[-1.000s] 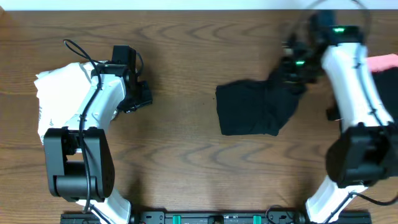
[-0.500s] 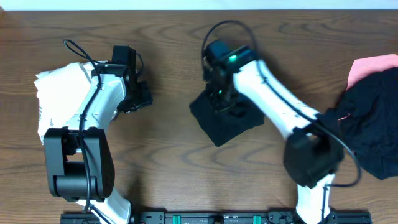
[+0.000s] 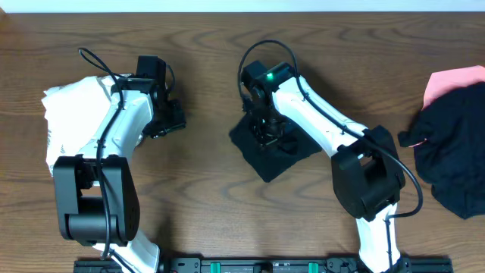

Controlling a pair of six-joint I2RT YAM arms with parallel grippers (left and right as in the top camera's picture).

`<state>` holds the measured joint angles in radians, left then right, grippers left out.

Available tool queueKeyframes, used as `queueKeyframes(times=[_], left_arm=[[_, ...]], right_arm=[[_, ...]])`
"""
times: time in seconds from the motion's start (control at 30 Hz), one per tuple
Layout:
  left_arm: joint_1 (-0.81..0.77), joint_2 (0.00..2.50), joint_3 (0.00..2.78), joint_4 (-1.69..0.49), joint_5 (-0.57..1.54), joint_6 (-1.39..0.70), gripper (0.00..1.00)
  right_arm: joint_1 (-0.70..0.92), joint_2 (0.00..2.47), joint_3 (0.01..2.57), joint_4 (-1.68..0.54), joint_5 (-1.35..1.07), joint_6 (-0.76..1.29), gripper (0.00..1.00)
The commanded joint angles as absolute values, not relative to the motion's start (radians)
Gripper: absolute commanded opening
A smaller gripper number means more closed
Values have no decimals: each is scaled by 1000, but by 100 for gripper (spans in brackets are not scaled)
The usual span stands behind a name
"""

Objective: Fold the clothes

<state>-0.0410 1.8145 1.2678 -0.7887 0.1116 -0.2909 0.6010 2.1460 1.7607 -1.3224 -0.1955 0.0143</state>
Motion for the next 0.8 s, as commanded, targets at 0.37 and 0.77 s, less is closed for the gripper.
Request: queueKeyframes(times=[0.37,0.77], left_arm=[[-36,1818,1266,-793,97,-281,43],[-36,1818,1266,-791,96,-281,43]], right_arm=[[640,2145,1773,-1483,-505,-523,26],[647,2145,1773,-1597,-506,-595,39]])
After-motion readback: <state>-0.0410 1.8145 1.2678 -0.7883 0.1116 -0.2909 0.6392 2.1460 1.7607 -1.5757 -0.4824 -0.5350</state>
